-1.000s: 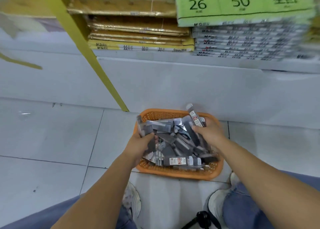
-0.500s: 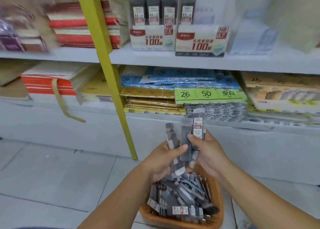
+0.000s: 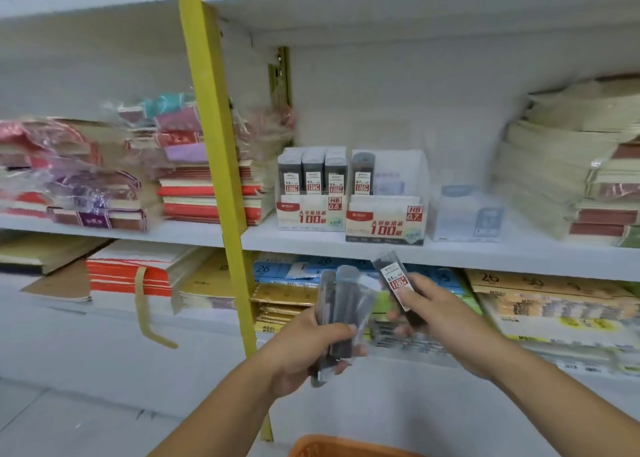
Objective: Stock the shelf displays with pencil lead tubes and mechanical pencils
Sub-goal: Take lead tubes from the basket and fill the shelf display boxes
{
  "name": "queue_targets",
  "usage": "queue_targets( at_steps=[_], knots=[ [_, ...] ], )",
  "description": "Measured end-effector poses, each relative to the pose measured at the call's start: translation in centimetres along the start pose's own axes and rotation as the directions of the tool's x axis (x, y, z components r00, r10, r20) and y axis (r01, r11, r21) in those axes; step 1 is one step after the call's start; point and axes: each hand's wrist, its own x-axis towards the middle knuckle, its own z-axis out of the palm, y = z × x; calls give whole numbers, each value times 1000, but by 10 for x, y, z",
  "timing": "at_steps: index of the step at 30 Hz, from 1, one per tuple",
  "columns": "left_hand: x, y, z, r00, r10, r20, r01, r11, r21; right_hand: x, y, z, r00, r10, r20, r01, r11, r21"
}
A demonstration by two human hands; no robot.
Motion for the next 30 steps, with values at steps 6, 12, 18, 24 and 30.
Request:
queue_targets(
  at_steps=[6, 12, 18, 24, 30],
  knots=[
    [8, 12, 8, 989, 146, -17, -146, 973, -180, 6, -7, 16, 997, -70, -16, 69, 997, -15],
    [5, 26, -1, 973, 208, -99, -225, 949, -221, 14, -19, 25, 980, -179, -86, 184, 981, 58],
    [-5, 58, -20, 936, 294, -194, -335, 913, -232, 15, -65, 31, 922, -372, -108, 370, 928, -42],
    [-5, 92, -47, 873, 374, -312, -432, 890, -142, 58, -169, 14, 753, -643, -137, 586, 751, -304],
    [0, 87, -73, 833, 374, -408, -463, 874, -145, 109, -194, 46, 749, -661, 37, 543, 580, -608]
  ],
)
